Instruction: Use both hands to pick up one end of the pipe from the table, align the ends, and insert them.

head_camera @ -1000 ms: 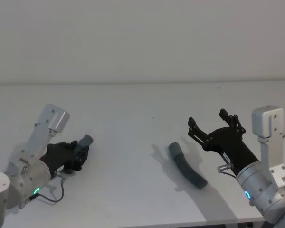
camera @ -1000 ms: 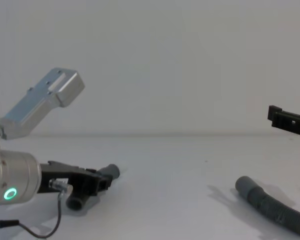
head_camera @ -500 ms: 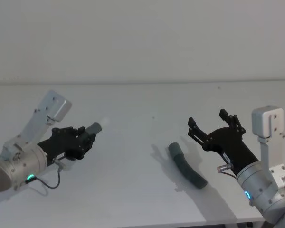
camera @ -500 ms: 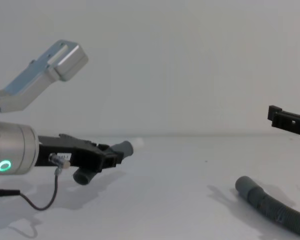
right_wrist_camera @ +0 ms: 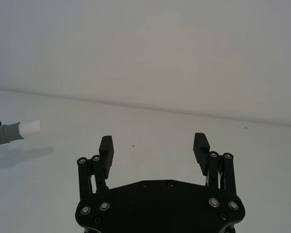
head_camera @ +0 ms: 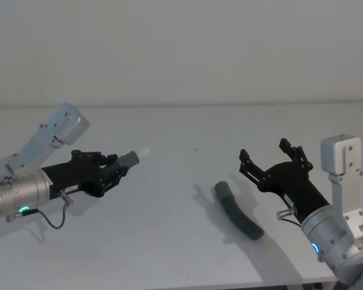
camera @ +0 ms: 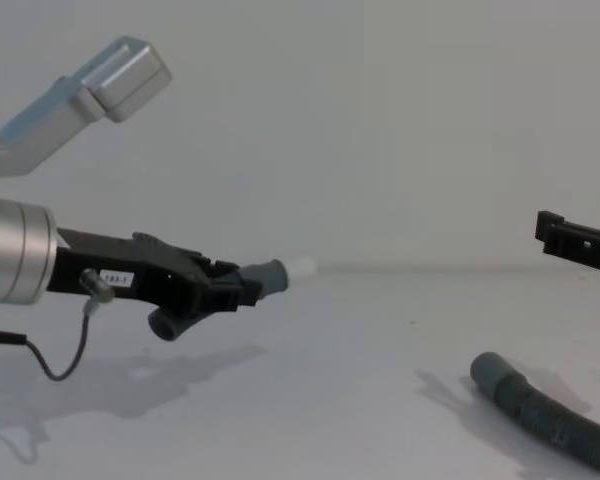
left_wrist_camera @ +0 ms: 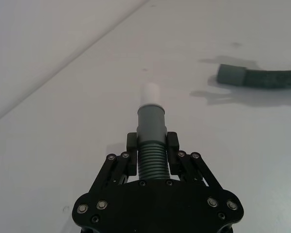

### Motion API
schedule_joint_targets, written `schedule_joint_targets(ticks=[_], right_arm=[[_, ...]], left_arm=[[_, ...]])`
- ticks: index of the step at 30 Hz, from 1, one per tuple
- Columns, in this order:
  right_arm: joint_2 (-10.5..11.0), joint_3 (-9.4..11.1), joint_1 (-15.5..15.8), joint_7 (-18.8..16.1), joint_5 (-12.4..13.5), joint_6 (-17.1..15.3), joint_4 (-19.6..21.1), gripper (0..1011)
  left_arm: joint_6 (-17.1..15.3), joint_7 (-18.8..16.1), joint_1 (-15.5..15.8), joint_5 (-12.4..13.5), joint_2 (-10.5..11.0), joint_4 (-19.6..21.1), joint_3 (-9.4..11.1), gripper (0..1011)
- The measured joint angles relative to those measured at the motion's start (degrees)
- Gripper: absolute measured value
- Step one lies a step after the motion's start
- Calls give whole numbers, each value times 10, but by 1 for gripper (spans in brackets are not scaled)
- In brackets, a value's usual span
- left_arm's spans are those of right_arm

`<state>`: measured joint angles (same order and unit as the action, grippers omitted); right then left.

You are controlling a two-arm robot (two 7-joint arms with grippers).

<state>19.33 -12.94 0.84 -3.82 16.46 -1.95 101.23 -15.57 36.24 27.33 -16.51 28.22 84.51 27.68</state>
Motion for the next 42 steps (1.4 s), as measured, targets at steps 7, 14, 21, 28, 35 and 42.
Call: schedule_joint_targets(ticks=[7, 14, 21, 28, 35, 42], right_arm=[[0, 0, 0, 0, 0, 0, 0, 1000], [0, 0, 0, 0, 0, 0, 0, 1000], [0, 0, 0, 0, 0, 0, 0, 1000], [0, 0, 0, 0, 0, 0, 0, 1000], [0, 0, 0, 0, 0, 0, 0, 1000], [0, 0, 0, 0, 0, 0, 0, 1000]], left_arm=[[21, 69, 31, -9, 18, -22, 16, 322], [41, 133, 59, -17, 30, -43, 31, 322], [64, 213, 94, -27, 40, -73, 52, 322], [86, 281, 125, -36, 42, -101, 71, 322], [103, 333, 149, -46, 39, -127, 85, 322], [113, 354, 158, -54, 34, -140, 93, 322]])
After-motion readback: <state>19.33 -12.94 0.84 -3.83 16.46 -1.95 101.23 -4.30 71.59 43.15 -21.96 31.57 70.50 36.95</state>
